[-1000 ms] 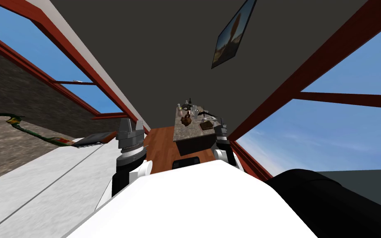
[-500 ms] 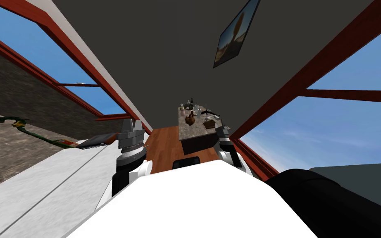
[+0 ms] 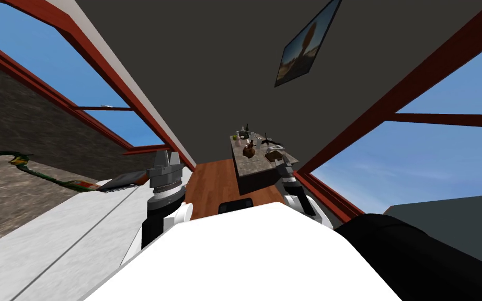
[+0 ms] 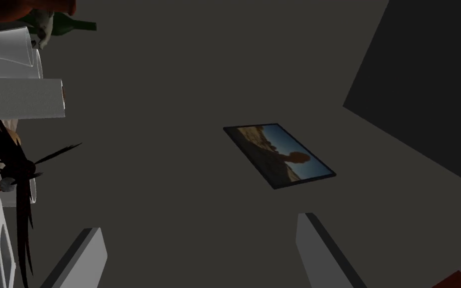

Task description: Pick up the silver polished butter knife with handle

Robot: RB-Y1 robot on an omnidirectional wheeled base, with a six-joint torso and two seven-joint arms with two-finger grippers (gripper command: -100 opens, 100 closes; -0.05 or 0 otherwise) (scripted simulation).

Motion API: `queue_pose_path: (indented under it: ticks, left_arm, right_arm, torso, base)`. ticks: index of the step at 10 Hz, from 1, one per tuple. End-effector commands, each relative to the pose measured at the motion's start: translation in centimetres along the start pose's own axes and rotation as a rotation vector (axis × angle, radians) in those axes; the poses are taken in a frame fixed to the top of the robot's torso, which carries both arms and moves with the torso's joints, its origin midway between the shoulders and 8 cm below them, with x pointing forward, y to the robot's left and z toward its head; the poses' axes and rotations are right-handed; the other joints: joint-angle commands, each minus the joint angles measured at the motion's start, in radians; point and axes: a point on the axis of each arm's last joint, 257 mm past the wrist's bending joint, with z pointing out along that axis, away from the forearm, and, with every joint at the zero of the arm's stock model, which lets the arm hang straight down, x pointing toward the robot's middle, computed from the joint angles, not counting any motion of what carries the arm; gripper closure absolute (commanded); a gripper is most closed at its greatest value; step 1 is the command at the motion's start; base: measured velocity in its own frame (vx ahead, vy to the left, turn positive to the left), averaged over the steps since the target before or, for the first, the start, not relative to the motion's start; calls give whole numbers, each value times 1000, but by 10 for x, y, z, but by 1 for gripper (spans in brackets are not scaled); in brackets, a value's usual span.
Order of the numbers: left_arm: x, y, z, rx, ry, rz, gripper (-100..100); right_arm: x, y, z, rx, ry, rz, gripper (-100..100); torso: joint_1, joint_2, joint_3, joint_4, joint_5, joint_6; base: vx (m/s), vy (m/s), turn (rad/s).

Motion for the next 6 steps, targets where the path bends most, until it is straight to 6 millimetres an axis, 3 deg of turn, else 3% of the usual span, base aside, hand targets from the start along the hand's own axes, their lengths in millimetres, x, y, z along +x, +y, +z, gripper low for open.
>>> queue_pose_path:
  ticks: [1, 2, 4, 6]
  left_arm:
    - [0, 0, 0, 0, 0, 0, 0]
    - [0, 0, 0, 0, 0, 0, 0]
    - [0, 0, 0, 0, 0, 0, 0]
    - [0, 0, 0, 0, 0, 0, 0]
  right_arm:
    - [-12, -11, -7, 32, 9, -18, -100]
    - [-22, -21, -15, 63, 14, -35, -100]
    - [-47, -42, -33, 136, 20, -75, -100]
    - [-75, -61, -53, 212, 23, -125, -100]
  torso:
    - [0, 0, 0, 0, 0, 0]
    - [-3, 1, 1, 0, -1, 0]
    - [4, -7, -4, -1, 1, 0]
    - [4, -12, -7, -2, 1, 0]
  base:
    - [-23, 212, -42]
    - [18, 294, -74]
    - [131, 356, -96]
    - [187, 313, -99]
